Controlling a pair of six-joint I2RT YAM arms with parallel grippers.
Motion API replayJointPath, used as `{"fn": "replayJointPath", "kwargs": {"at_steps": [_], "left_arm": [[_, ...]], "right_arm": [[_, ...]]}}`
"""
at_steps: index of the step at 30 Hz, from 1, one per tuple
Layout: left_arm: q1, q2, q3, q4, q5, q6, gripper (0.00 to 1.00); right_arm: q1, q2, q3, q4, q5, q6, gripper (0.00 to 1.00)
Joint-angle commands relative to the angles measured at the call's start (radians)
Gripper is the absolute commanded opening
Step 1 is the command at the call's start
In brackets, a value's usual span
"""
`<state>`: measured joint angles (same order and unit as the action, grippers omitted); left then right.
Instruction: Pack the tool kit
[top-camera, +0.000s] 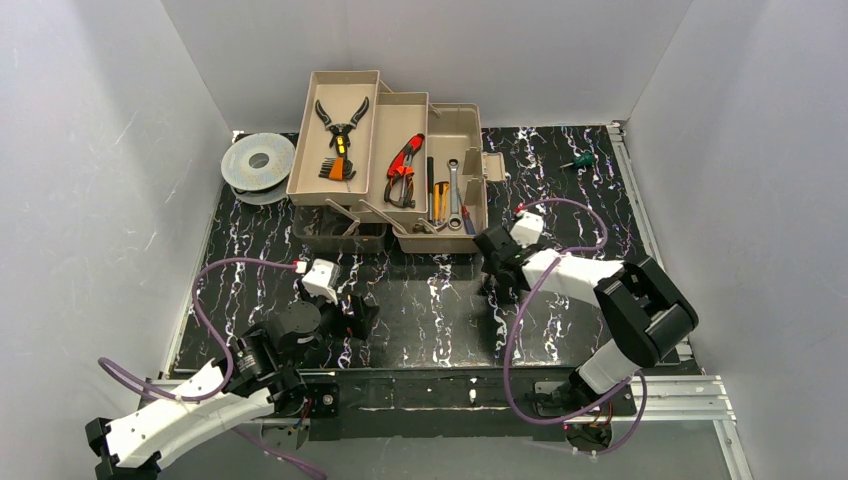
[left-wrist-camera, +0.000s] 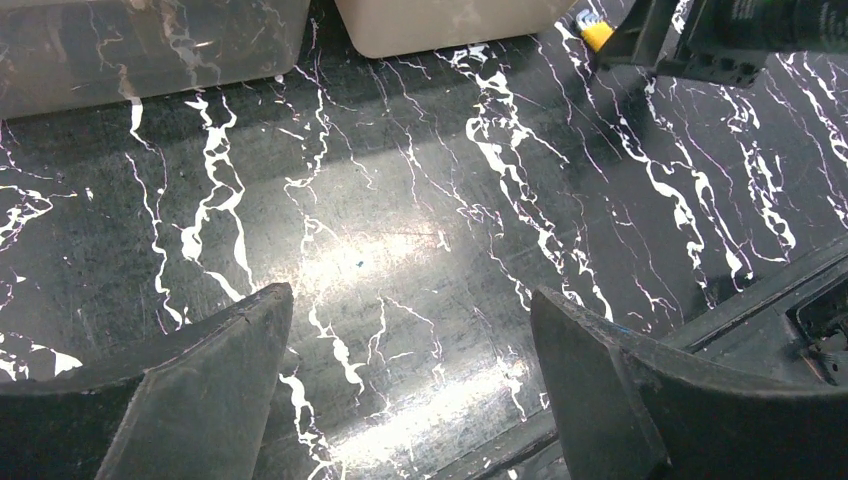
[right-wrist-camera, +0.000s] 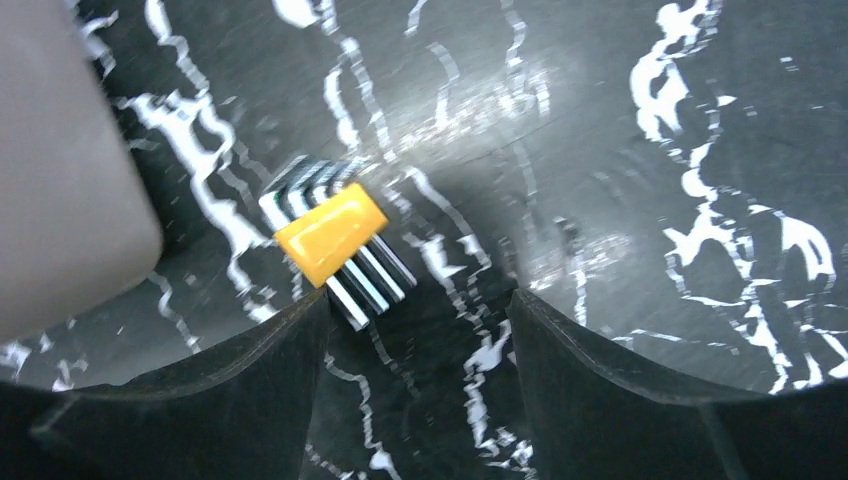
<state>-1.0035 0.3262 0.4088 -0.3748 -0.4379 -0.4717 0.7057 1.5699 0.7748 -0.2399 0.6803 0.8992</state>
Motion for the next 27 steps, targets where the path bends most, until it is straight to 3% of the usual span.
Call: {"fn": "replayJointPath", "kwargs": {"at_steps": [1, 5, 16, 21, 27], "left_arm": [[0.003, 0.011, 0.019, -0.001, -0.02, 0.003, 0.88], [0.003, -0.016, 0.022, -0.027, -0.033, -0.005, 0.89], [0.003, -0.05, 0.07, -0.104, -0.106, -0.007, 0.9], [0.003, -0.063, 0.094, -0.142, -0.186, -0.039, 0.92], [0.003, -0.064, 0.174, -0.266, -0.336, -0.149, 0.98]], "right_arm": [[-0.092, -0.057, -0.037, -0.033, -0.082, 0.001, 0.74], [-0.195, -0.136, -0.029, -0.026, -0.216, -0.051, 0.74], [-0.201, -0.326, 0.135, 0.013, -0.465, -0.297, 0.71], [-0.201, -0.262, 0.281, -0.043, -0.523, -0.337, 0.72], [-0.201, -0.03, 0.52, -0.218, -0.506, -0.362, 0.66]]}}
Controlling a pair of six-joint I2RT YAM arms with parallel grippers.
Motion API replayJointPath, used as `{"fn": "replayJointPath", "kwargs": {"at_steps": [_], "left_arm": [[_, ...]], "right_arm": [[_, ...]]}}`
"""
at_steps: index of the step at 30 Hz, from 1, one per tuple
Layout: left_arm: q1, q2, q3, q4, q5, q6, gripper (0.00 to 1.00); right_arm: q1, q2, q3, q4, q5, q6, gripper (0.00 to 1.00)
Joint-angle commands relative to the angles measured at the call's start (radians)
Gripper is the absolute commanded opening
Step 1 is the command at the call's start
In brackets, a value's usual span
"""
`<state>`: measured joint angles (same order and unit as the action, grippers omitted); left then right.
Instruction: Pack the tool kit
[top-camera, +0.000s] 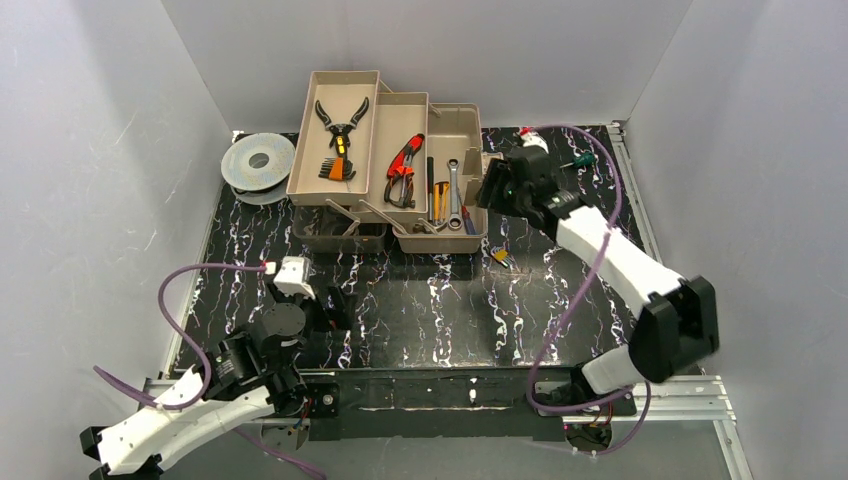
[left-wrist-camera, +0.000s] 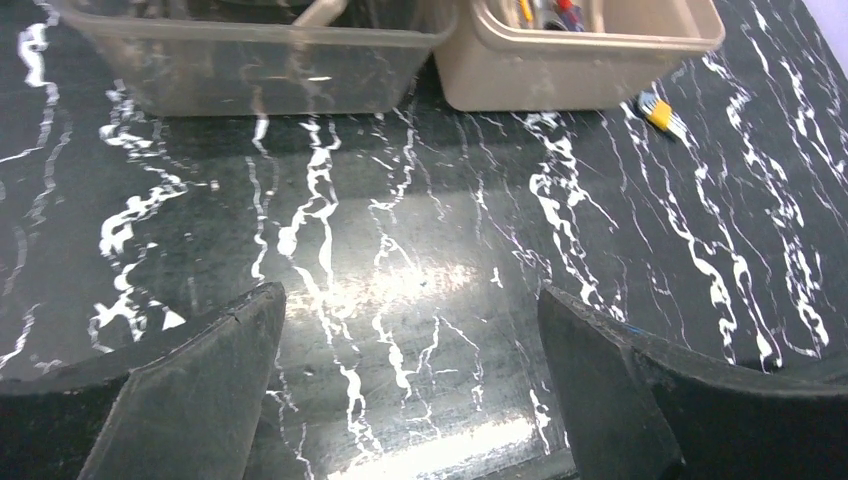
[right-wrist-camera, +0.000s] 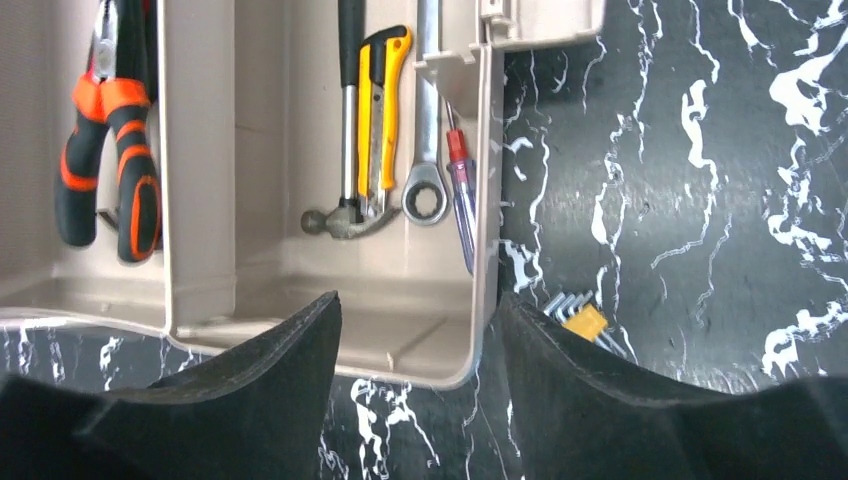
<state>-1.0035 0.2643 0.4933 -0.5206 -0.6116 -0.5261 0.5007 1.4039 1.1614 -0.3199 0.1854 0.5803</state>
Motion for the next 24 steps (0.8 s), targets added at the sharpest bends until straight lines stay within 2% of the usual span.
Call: {"fn": "replayJointPath", "kwargs": {"at_steps": [1, 6, 8, 14, 17, 19, 24], "left_arm": [[0.003, 0.0, 0.118, -0.142, -0.181, -0.092, 0.98], [0.004, 0.034, 0.231, -0.224, -0.281, -0.095, 0.98], [0.004, 0.04, 0.234, -0.207, -0.291, -0.074, 0.98], [0.008, 0.101, 0.219, -0.105, -0.343, -0.019, 0.98], [0.053, 0.161, 0.226, -0.007, -0.317, 0.084, 0.98], [0.135, 0.221, 0.252, 0.007, -0.257, 0.108, 0.98], [0.561, 0.324, 0.28, 0.062, 0.159, 0.072, 0.98]], "right_arm": [[0.004, 0.176, 0.16, -0.156, -0.01, -0.045, 0.64], [0.002, 0.252, 0.176, -0.148, -0.018, -0.048, 0.61], [-0.003, 0.268, 0.169, -0.142, -0.032, -0.051, 0.56], [-0.023, 0.253, 0.129, -0.121, -0.081, -0.059, 0.02], [-0.035, 0.221, 0.103, -0.134, -0.061, -0.042, 0.01], [-0.044, 0.193, 0.065, -0.131, -0.051, -0.025, 0.01], [-0.091, 0.101, -0.045, -0.095, -0.069, -0.013, 0.01]]}}
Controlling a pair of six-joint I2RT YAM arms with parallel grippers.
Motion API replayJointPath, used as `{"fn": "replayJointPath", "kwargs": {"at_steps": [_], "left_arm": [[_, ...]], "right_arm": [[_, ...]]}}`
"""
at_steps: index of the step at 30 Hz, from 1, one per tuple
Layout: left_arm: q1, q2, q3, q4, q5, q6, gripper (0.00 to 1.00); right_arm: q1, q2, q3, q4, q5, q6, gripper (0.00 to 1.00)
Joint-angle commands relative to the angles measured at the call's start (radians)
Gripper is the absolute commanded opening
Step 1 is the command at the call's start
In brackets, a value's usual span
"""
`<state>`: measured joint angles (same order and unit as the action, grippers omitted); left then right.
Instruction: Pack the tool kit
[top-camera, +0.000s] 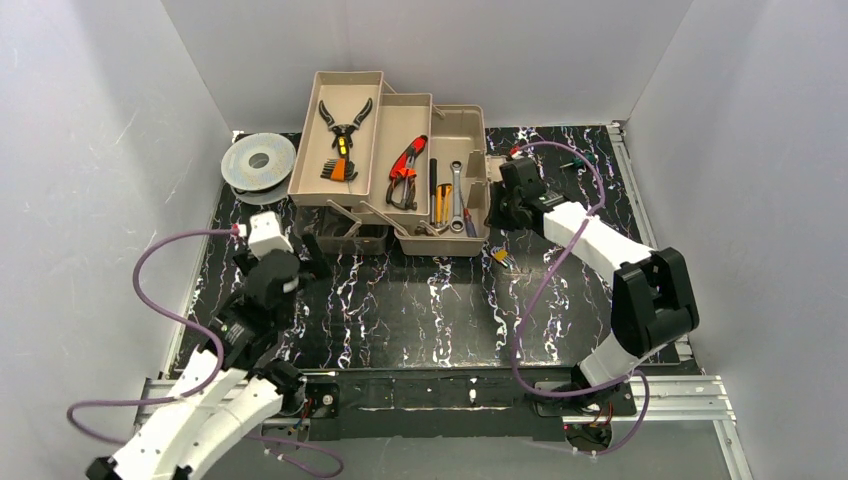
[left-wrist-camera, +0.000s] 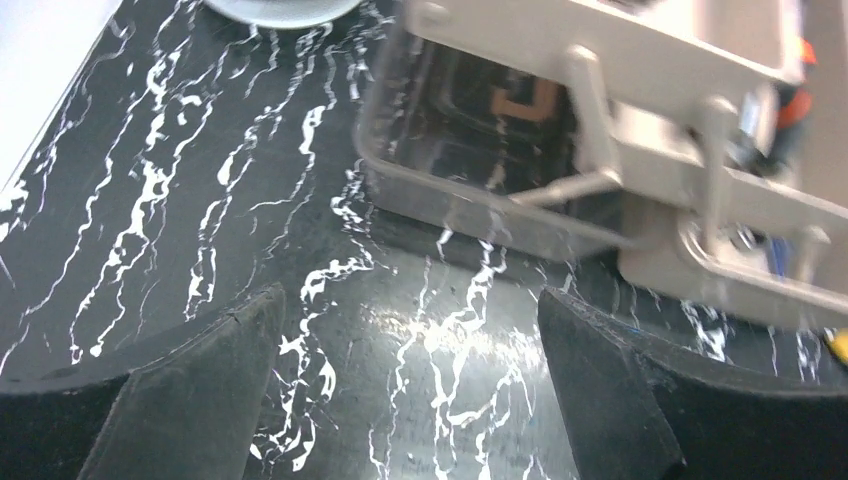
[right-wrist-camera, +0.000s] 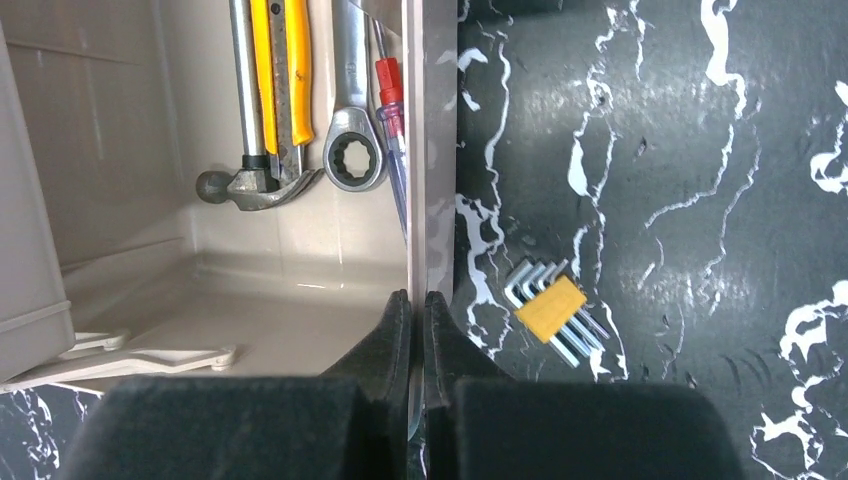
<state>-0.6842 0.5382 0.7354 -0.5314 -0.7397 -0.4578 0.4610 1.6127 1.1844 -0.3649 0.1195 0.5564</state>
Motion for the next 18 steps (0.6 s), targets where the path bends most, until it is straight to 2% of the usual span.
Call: {"fn": "replayJointPath", "kwargs": {"at_steps": [1, 6, 11, 14, 18], "left_arm": [[0.311, 0.06, 0.038, 0.092, 0.359, -0.016, 0.98], [0.584, 0.114, 0.065, 0.173, 0.652, -0.131, 0.98], [0.832, 0.289, 0.134, 0.196, 1.031, -0.257, 0.98], [0.944, 0.341, 0.076, 0.303, 1.182, -0.362, 0.98], [1.096, 0.373, 0.02, 0.409, 1.308, -0.448, 0.98]], "right_arm": [[-0.064, -0.121, -0.079, -0.048, -0.011, 0.014, 0.01], [-0.089, -0.161, -0.108, -0.037, -0.032, 0.022, 0.01], [-0.09, -0.166, -0.113, -0.03, -0.073, 0.006, 0.01], [-0.09, -0.169, -0.118, -0.023, -0.082, 0.005, 0.01], [-0.09, -0.183, -0.128, -0.006, -0.105, 0.005, 0.01]]}}
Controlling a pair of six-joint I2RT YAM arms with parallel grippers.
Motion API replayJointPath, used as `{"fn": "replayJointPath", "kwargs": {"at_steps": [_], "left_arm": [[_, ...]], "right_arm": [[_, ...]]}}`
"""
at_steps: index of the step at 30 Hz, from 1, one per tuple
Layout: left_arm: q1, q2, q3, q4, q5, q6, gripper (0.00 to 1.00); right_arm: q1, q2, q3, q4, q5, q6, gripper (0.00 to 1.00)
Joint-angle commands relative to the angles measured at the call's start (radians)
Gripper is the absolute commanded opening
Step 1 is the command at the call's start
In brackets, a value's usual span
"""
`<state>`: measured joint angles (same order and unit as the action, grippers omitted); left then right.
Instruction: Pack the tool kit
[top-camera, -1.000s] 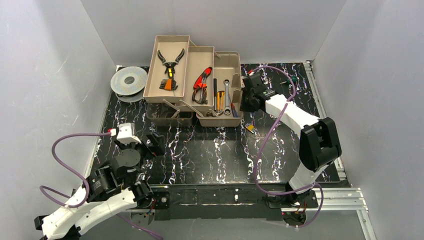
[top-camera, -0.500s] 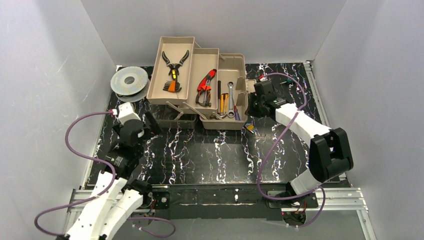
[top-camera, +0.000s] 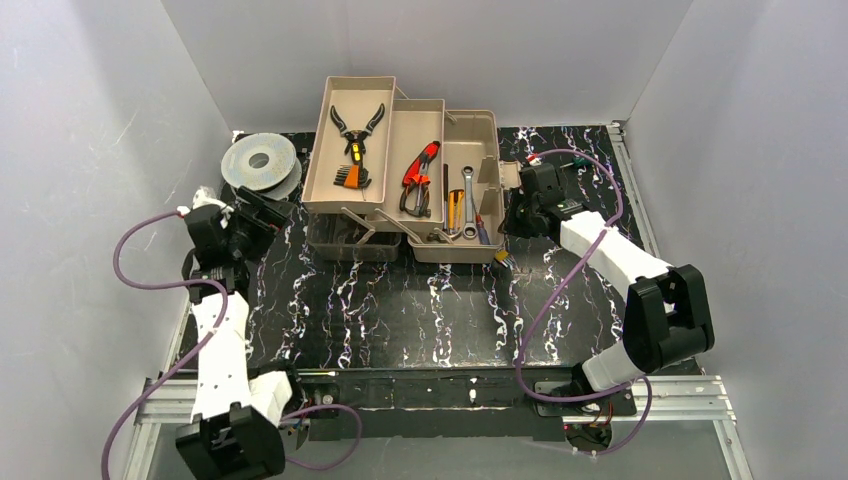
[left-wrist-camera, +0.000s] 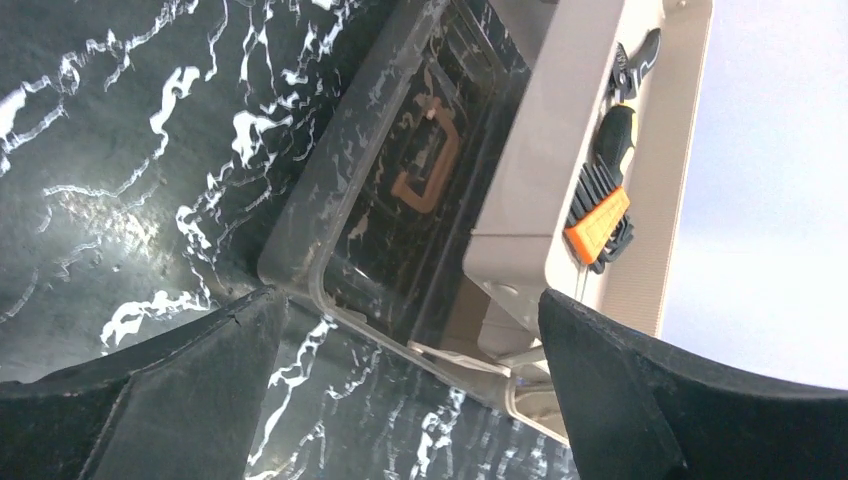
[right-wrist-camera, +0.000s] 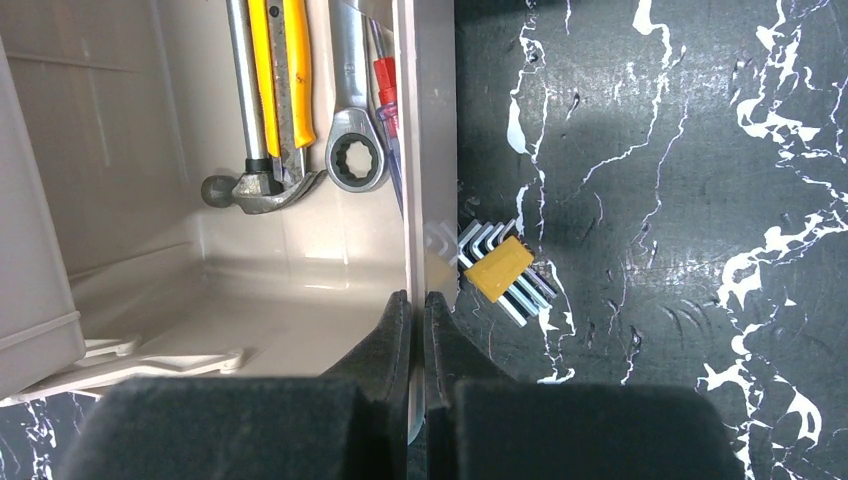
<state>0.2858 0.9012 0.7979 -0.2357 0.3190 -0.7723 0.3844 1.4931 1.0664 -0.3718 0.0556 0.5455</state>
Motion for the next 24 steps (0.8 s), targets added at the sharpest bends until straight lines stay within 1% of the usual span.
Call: {"fn": "replayJointPath", "kwargs": {"at_steps": [1, 6, 10, 14, 17, 20, 22, 24], "left_arm": [[0.156, 0.021, -0.053, 0.136, 0.271, -0.148, 0.98], [0.177, 0.105, -0.1, 0.224, 0.316, -0.138, 0.98], [0.176, 0.126, -0.178, 0.291, 0.263, -0.11, 0.97], [0.159, 0.176, -0.239, 0.4, 0.246, -0.138, 0.89], [0.137, 0.247, -0.256, 0.471, 0.252, -0.152, 0.86], [0.102, 0.329, -0.284, 0.628, 0.29, -0.184, 0.81], [0.07, 0.387, -0.279, 0.72, 0.319, -0.18, 0.8], [0.035, 0.446, -0.234, 0.692, 0.326, -0.143, 0.78]], "right_arm": [[-0.014, -0.064, -0.012, 0.006, -0.046, 0.016, 0.01], [-0.014, -0.059, -0.016, 0.019, -0.084, 0.017, 0.01], [-0.013, -0.049, -0.015, 0.025, -0.107, 0.017, 0.01], [-0.013, -0.043, -0.013, 0.03, -0.123, 0.016, 0.01], [-0.013, -0.041, -0.011, 0.033, -0.133, 0.016, 0.01], [-0.013, -0.035, -0.008, 0.033, -0.142, 0.012, 0.01], [-0.013, -0.032, -0.006, 0.032, -0.147, 0.011, 0.01], [-0.014, -0.03, -0.004, 0.031, -0.151, 0.008, 0.01]]}}
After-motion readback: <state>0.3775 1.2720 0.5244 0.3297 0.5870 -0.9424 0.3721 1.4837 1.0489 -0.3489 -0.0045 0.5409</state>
